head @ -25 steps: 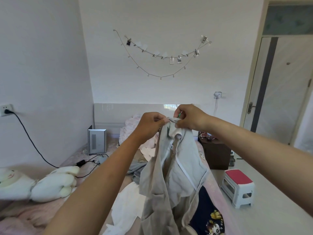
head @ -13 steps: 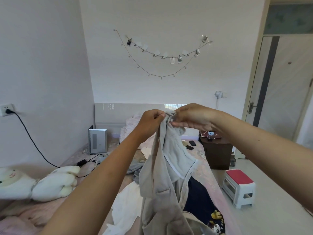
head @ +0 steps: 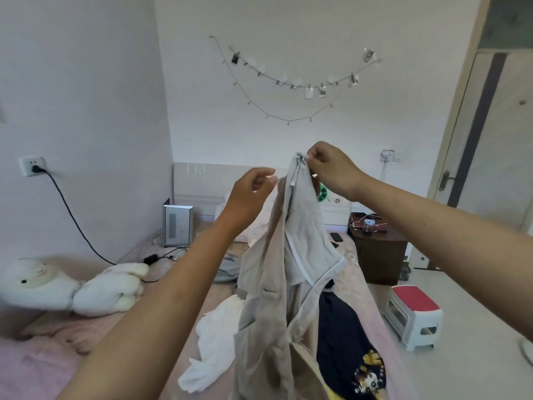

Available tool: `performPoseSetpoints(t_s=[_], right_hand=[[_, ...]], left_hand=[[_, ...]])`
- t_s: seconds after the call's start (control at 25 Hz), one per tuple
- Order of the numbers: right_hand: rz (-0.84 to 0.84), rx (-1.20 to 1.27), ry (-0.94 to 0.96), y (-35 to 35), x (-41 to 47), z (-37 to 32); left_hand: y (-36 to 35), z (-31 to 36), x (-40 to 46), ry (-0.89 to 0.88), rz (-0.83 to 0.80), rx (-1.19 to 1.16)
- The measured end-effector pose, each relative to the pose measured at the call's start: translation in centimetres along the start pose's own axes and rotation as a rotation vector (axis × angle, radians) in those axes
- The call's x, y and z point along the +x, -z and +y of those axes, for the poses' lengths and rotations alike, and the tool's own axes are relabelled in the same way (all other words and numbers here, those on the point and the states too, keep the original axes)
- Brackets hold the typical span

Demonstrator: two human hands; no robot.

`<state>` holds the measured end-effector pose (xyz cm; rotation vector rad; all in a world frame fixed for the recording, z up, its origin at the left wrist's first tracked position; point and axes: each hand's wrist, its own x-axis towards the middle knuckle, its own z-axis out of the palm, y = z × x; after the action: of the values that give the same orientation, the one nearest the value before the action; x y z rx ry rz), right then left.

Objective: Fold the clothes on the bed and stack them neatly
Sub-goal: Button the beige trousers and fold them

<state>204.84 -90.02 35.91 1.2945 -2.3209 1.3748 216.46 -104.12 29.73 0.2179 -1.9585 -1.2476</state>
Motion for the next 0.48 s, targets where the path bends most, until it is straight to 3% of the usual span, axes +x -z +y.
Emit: performPoseSetpoints(t_s=[0.08,0.2,0.24,0.4,0.48], right_hand=[[0.095,0.000,-0.016,0.3,1.2,-0.8],[0.178,0.027,-0.015,1.3,3.1,-2.2],[0.185,0.013,-0.005,1.7,3.8,-2.7],[0.254,-0.034,0.025,2.5,5.6,-5.1],[0.295,-0.009,0.004,2.7,6.0,-6.2]], left_hand=[[0.7,-3.1,-4.0,0.009,0.032,0.032],[0.3,-9.4,-12.8,0.099,-0.131,-0.049],[-0.1,-11.2,-15.3,0.039,-0.170,0.009],[-3.5,-15.9,-19.3,-0.716,-0.127,0.608],[-4.4,-15.6,-19.0,-0.922,-0.057,0.716]])
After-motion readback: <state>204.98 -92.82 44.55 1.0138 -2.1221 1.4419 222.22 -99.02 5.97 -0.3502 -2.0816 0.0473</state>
